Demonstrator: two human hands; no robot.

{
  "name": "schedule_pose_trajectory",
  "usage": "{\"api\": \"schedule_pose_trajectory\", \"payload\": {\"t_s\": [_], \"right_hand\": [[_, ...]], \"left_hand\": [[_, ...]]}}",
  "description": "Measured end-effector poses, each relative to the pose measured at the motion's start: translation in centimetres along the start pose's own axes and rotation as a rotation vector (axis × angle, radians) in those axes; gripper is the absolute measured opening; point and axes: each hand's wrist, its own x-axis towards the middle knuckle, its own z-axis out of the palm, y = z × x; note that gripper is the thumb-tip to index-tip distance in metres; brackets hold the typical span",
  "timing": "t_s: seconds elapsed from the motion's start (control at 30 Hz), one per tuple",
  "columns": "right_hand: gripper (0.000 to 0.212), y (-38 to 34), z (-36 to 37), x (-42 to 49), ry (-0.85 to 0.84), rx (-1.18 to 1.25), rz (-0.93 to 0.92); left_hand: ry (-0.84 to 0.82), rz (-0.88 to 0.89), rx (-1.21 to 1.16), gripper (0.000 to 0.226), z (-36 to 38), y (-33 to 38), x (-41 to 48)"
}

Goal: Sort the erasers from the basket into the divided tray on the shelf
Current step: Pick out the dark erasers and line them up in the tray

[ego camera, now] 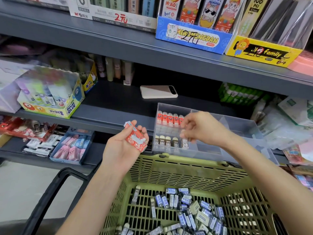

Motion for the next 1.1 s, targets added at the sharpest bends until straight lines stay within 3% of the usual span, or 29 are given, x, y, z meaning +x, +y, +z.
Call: {"api": "schedule_pose_trajectory", "payload": {"t_s": [0.17,0.33,0.5,0.6,0.73,0.93,1.1], "right_hand": [[0.014,0.2,0.5,0.4,0.010,-0.457,-0.124],[0.020,0.8,0.6,0.5,0.047,-0.616,-0.223],[0.032,1.1,1.5,0.7,-0.050,-1.075,-0.350],[0.028,1.3,1.8,0.6,-0.047,-1.126,-0.375],[0.024,0.1,0.5,0.1,0.025,-0.870,-0.337],[0.039,-4.3,2.4,-1.6,0.109,-0.036,-0.239],[0.025,-5.8,5.6,-1.5,0.126,0.276,-0.177]], "left_hand": [[-0.004,0.005,0.017,0.022,-0.2,0.0,0.0],[-0.032,-0.005,0.030,0.023,-0.4,0.1,0.1],[-0.038,-0.001,0.056,0.025,-0.4,0.0,0.1],[-0.035,0.004,0.058,0.027,-0.4,0.0,0.1],[-0.020,0.018,0.057,0.024,-0.1,-0.1,0.1],[-0.105,0.034,0.085,0.026,0.3,-0.4,-0.1],[-0.233,0.099,0.239,0.031,0.6,-0.6,-0.7]]}}
